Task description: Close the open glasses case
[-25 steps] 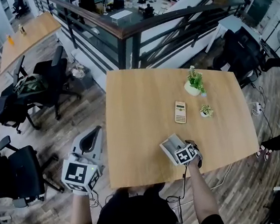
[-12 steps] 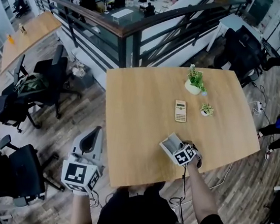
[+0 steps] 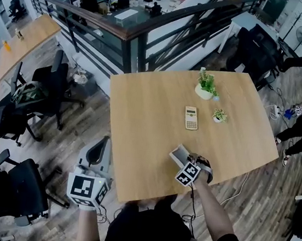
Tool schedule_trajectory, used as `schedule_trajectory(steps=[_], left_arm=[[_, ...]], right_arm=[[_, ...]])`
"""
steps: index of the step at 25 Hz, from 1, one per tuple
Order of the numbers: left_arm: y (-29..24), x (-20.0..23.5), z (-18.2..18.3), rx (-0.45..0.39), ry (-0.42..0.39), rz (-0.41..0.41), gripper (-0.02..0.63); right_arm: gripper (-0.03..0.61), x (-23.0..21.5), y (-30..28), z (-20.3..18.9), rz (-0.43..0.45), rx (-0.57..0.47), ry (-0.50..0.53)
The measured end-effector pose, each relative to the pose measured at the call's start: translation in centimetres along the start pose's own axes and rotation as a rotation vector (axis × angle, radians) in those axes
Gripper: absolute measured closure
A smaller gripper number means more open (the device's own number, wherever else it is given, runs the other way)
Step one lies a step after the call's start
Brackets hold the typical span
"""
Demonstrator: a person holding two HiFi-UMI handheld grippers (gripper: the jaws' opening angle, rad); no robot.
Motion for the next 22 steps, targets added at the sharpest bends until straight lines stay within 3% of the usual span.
schedule_trajectory(steps=[5,9,12,16,20,22], left_arm=[[-1.8,-0.8,0.0,-0.016,0.016,-0.021,0.615],[-0.3,0.7,0.0,0.0,0.017,0.026,0.615],[-0.6,0.4,-0.1,-0.005,0.022,-0.004,0.615],[-1.0,0.1,-0.1,-0.008,0.016,-0.024,0.615],[-1.1,0.1,-0.2,-0.005,0.021,-0.025,0.615],[-1.1,0.0,0.0,-0.008,0.016,-0.032,0.615]], right_arm=[[0.515,0.4,-0.8,-0.7,0.015,0.011,0.069],[0.497,2.7,-0.1,2.5,0.02,-0.007,0.176],[0.48,3.4,1.5,2.2,-0.006,0.029,0.244],[0.454,4.6,1.8,2.7,0.018,0.021,0.249],[0.414,6.6,1.8,3.4,0.116,-0.013,0.238],[0.437,7.1,1.8,3.5,0.16,-0.024,0.205]])
Point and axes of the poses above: the fingertips, and each gripper's own axes: y backward along the fingers, x to its left, z out of its top, the point moved 2 cm from there along y, backward along the fingers, and after that the axes turned 13 degrees about y, right-handed, at the moved point
